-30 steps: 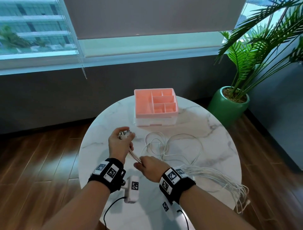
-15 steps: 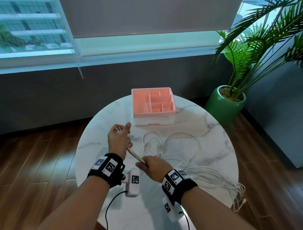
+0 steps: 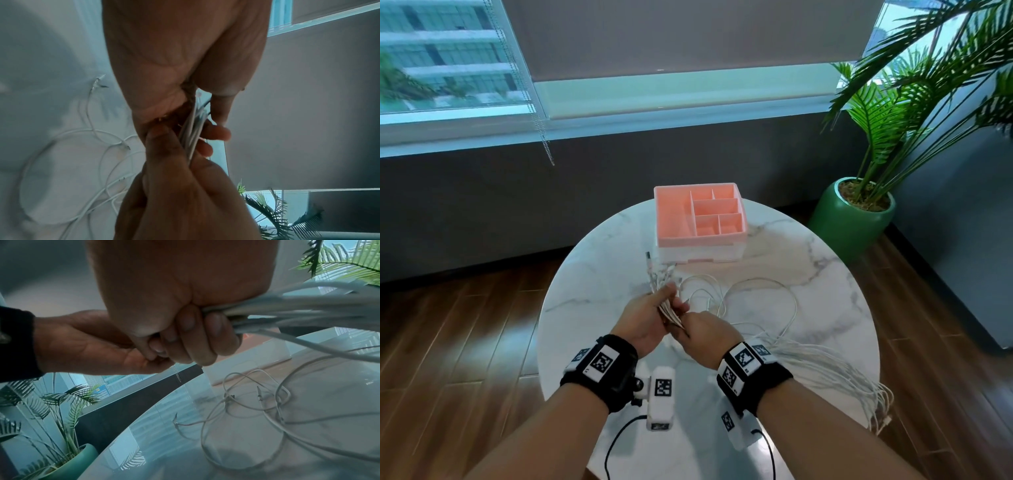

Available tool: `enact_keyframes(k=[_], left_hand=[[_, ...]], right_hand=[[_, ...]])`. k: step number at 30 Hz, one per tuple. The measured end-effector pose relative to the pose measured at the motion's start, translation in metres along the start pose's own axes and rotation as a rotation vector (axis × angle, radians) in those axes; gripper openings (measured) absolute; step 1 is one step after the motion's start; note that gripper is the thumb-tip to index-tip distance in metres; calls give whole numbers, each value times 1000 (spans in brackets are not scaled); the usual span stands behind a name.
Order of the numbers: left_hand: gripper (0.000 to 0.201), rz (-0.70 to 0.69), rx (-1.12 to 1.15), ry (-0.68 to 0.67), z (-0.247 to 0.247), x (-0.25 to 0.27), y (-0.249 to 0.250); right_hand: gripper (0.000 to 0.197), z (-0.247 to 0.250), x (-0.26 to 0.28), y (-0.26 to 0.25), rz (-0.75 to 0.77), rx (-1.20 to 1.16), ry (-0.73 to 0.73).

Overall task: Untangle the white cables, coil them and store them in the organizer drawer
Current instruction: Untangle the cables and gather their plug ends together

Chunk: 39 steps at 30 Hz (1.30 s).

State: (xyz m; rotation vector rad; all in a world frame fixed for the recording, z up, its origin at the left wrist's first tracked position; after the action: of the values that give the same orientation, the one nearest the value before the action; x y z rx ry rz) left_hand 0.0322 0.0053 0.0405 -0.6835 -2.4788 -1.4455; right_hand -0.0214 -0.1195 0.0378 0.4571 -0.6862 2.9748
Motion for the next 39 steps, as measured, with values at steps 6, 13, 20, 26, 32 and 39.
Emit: enact_keyframes(k=[6, 13, 20, 26, 32, 39], left_hand=[[28, -33, 108, 193, -10, -9, 12], [33, -185, 107, 264, -3, -18, 30], [37, -230, 80, 234, 8, -15, 34], [39, -168, 44, 157, -3, -13, 10], [36, -169, 22, 142, -4, -15, 10], [34, -169, -7, 157, 7, -13, 1]], right_hand=[[43, -5, 7, -1, 27, 120, 38], [40, -8, 29, 72, -62, 200, -3], [36, 7, 69, 203, -362, 172, -98], [36, 59, 95, 260, -548, 89, 211], [34, 34, 100, 261, -569, 40, -20], [49, 28, 82, 218, -482, -16, -263]])
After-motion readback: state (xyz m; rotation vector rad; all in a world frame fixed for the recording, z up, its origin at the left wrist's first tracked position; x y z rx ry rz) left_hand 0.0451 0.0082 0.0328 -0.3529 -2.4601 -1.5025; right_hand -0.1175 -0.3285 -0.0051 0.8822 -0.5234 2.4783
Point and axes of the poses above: each hand's wrist, its own x-axis away from the middle knuckle, its own z-axis out of the back of the hand, y = z × x, the point moved 1 cm from there along -x, towards the middle knuckle, and after that the axes turned 10 degrees about -z, right-handed, at the moved point
